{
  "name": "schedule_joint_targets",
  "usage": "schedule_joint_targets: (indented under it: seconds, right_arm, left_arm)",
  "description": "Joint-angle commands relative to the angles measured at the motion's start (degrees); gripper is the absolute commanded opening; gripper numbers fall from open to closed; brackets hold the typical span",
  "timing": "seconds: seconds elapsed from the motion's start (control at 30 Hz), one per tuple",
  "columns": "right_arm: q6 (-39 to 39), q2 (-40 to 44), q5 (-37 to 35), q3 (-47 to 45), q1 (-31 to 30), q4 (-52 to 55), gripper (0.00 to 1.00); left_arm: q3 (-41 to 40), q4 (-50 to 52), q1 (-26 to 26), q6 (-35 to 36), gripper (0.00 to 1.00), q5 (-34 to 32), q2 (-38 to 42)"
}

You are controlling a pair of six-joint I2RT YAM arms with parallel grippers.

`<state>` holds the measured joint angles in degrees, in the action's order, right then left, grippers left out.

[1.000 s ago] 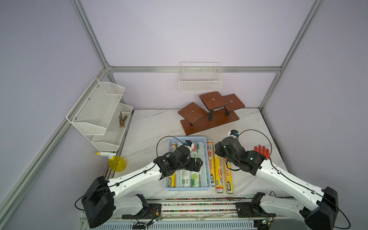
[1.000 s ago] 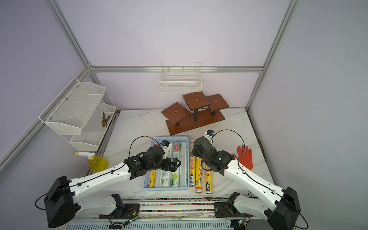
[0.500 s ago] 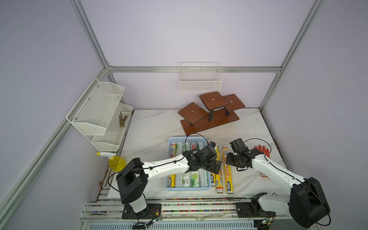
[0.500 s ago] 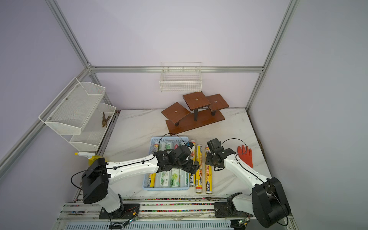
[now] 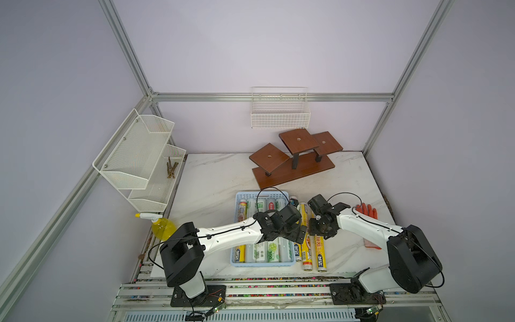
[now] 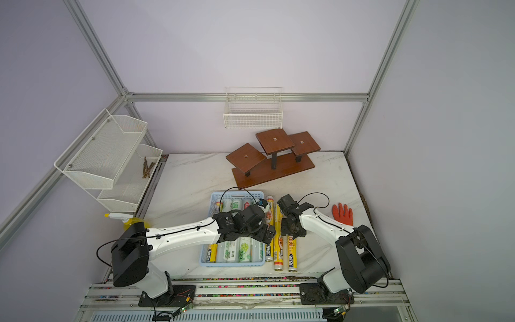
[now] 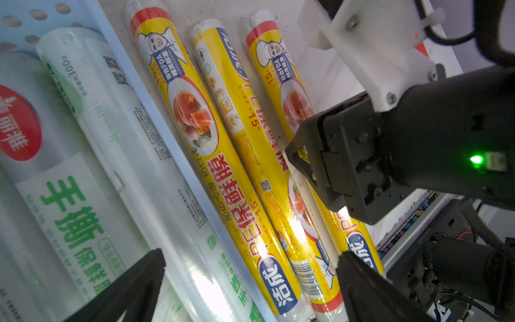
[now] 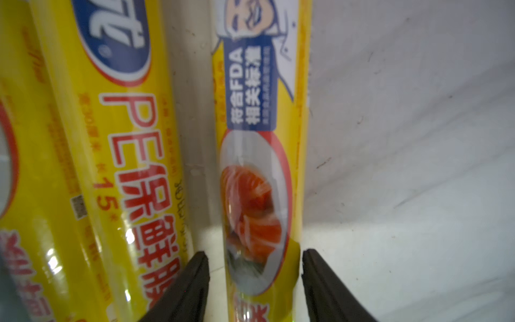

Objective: Put the plastic wrap into the basket
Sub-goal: Pick up the plastic wrap from the center of the board.

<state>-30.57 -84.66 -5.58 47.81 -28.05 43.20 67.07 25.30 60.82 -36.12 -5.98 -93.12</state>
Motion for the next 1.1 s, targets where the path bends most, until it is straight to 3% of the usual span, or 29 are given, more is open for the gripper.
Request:
schedule_joint_targets:
  seconds: [0.0, 0.57, 0.87, 1.07]
  right_arm:
    - [0.68, -1.5, -1.86, 0.88, -0.49, 1.23, 0.58]
    - [0.0, -7.11, -1.4, -2.19, -0.42, -3.04, 0.5]
    - [-2.25, 1.45, -9.51, 0.71, 0.28, 1.24, 0.37]
    - [-1.7, 6.06, -9.81, 2.52, 0.38, 3.81, 0.36]
  left_arm:
    - [-0.43, -1.13, -0.08, 1.56, 1.0, -1.57, 2.85]
    - [-0.67, -1.76, -0.08, 1.49, 1.0, -0.7, 2.33]
    - [-1.06, -1.74, -0.08, 1.58, 1.0, -1.21, 2.59]
    - [-2.58, -3.22, -0.08, 1.01, 1.0, -2.08, 4.28]
